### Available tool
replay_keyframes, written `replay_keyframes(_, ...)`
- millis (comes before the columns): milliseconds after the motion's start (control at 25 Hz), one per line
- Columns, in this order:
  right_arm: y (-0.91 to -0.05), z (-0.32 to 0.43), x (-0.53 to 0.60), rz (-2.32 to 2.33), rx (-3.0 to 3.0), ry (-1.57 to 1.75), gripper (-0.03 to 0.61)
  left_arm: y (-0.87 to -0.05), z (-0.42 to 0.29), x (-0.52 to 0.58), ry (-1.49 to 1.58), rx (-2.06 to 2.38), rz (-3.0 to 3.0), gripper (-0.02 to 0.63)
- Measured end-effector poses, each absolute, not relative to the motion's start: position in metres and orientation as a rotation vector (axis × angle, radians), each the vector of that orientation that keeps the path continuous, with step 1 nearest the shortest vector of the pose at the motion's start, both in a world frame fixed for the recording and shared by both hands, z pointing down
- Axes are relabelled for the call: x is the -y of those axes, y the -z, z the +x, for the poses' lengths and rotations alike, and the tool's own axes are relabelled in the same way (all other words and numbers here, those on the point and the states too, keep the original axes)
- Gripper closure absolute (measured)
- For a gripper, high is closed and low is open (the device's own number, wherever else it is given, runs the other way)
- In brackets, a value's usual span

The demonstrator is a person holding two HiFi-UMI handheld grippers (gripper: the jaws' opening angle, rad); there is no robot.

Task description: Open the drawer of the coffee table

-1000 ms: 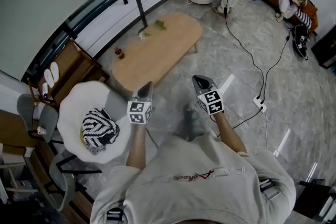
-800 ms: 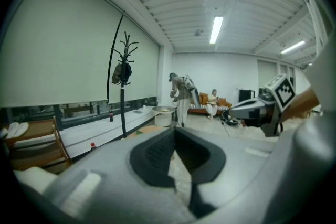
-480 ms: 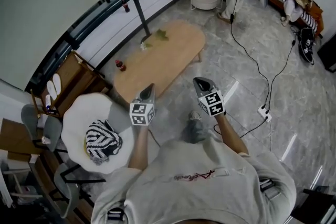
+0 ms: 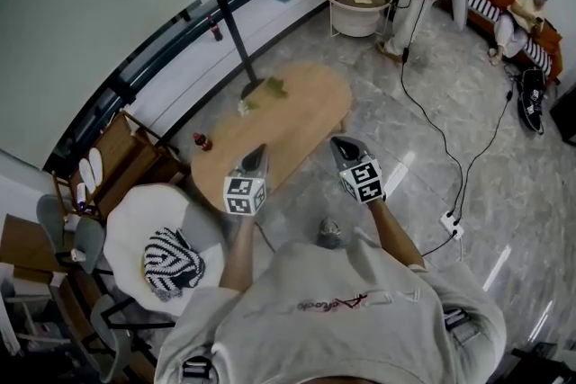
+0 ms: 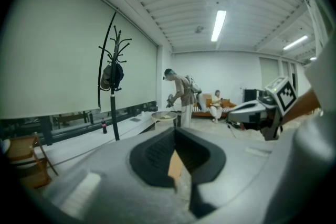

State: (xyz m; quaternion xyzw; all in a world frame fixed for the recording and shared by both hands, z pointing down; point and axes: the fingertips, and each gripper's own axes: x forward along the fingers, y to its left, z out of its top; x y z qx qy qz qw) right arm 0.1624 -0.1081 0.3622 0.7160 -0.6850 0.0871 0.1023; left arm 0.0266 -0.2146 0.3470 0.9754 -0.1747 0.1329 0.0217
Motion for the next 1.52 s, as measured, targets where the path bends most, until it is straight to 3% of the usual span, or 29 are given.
replay_keyframes(680, -0.372, 0.313, 0.183, 2.116, 2.033, -0.280, 0.574, -0.347, 0.168, 0.292, -0.431, 0.580, 3.036, 0.614)
replay_keyframes(1520, -0.389, 0.351, 0.204, 2.180, 1.942, -0.350, 0.574, -0.372, 0.201, 0.321, -0.455, 0.497, 3.001, 0.614)
